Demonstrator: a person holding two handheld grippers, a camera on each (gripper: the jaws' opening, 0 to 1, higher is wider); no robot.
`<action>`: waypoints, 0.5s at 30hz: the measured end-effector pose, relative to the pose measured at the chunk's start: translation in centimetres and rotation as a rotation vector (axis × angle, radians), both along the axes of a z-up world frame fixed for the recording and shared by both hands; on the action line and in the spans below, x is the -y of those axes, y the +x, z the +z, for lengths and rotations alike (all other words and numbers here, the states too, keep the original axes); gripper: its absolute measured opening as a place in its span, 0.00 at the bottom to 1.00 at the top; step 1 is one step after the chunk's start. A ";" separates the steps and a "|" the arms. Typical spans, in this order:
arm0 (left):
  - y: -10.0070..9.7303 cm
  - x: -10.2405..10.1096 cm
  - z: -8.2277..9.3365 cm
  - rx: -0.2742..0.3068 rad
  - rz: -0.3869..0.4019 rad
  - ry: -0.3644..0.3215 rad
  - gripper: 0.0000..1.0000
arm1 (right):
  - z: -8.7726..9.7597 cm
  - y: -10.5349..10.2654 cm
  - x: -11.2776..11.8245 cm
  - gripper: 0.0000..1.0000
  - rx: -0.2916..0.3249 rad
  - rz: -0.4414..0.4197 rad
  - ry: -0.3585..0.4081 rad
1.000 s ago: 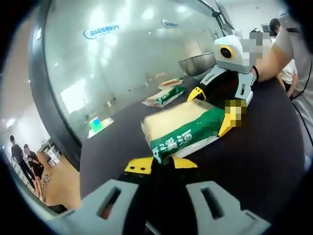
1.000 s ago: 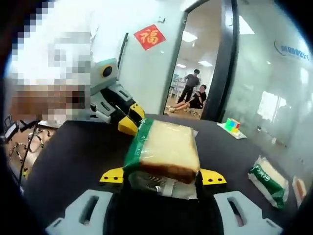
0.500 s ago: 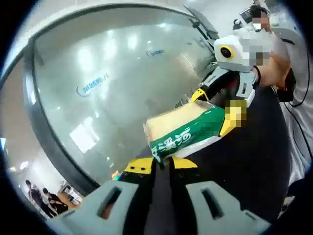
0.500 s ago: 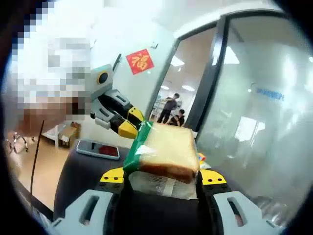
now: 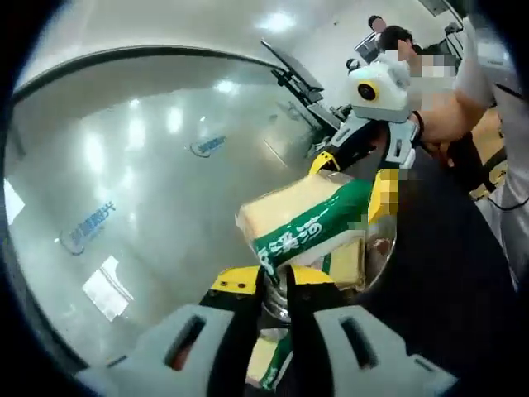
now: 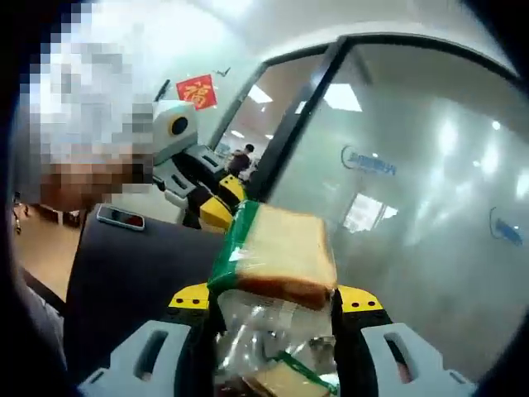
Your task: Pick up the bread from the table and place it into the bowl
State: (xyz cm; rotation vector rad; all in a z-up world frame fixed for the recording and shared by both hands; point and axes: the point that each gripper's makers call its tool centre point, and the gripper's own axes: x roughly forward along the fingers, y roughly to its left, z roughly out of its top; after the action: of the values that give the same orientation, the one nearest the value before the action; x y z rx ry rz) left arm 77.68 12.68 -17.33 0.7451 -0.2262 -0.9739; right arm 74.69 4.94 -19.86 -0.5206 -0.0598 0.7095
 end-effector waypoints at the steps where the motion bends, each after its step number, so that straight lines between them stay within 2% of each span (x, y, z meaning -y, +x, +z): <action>1: 0.6 1.1 -0.4 -0.008 -0.008 0.011 0.05 | -0.3 0.5 1.0 0.51 -0.011 -0.010 -0.003; 6: 3.1 5.2 -3.6 -0.049 -0.029 0.129 0.05 | -3.2 3.2 4.7 0.51 -0.090 -0.066 -0.055; 8: 4.2 5.8 -5.1 -0.061 -0.017 0.184 0.05 | -4.6 4.2 5.4 0.51 -0.127 -0.072 -0.081; 12: 6.5 6.3 -7.6 -0.095 -0.009 0.240 0.07 | -6.9 6.1 6.0 0.51 -0.181 -0.067 -0.110; 14: 7.3 6.6 -8.8 -0.073 -0.022 0.286 0.14 | -9.3 6.9 6.1 0.52 -0.263 -0.048 -0.151; 15: 7.1 6.9 -9.4 -0.062 -0.045 0.311 0.19 | -10.4 7.1 6.2 0.52 -0.295 -0.040 -0.184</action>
State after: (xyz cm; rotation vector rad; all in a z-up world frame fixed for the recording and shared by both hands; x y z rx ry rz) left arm 84.78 5.78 -26.71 0.9948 -0.0368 -1.0871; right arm 81.82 -1.27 -30.26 -0.5864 0.2930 0.7503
